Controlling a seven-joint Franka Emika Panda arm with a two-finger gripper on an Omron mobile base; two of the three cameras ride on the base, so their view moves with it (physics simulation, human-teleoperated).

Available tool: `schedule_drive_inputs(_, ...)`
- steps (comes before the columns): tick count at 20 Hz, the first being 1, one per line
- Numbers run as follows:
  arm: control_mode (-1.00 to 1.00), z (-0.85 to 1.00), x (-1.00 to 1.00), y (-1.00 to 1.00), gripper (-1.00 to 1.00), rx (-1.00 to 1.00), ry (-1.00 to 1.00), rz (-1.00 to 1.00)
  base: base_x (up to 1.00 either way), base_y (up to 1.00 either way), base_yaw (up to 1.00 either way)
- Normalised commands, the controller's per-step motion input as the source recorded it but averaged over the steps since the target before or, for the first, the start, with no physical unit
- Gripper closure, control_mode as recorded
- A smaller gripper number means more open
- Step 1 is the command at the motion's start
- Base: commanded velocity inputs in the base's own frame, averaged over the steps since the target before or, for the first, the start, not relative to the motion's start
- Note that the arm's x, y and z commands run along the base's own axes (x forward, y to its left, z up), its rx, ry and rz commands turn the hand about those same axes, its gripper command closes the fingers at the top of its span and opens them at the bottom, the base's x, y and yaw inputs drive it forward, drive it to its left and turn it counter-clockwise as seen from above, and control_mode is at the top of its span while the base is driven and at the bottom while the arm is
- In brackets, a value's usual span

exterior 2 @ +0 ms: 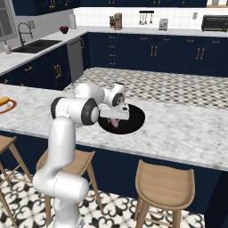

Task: Place one bun and one sausage from the bowl on each plate.

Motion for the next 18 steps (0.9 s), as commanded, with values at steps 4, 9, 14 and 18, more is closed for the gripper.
schedule_drive_inputs(4,-1.00,1.00,-0.91,0.18,1.00,-0.03,-0.32,0.00,0.00,0.00,0.00)
schedule_drive_inputs(9,-1.00,1.00,-0.86,0.22,1.00,-0.01,-0.05,0.00,0.00,0.00,0.00)
schedule_drive_inputs(14,-1.00,1.00,-0.98,0.33,1.00,-0.04,0.00,-0.01,0.00,0.00,0.00)
schedule_drive_inputs(18,-1.00,0.94,-1.00,0.39,1.00,-0.08,0.00,-0.02,0.00,0.00,0.00)
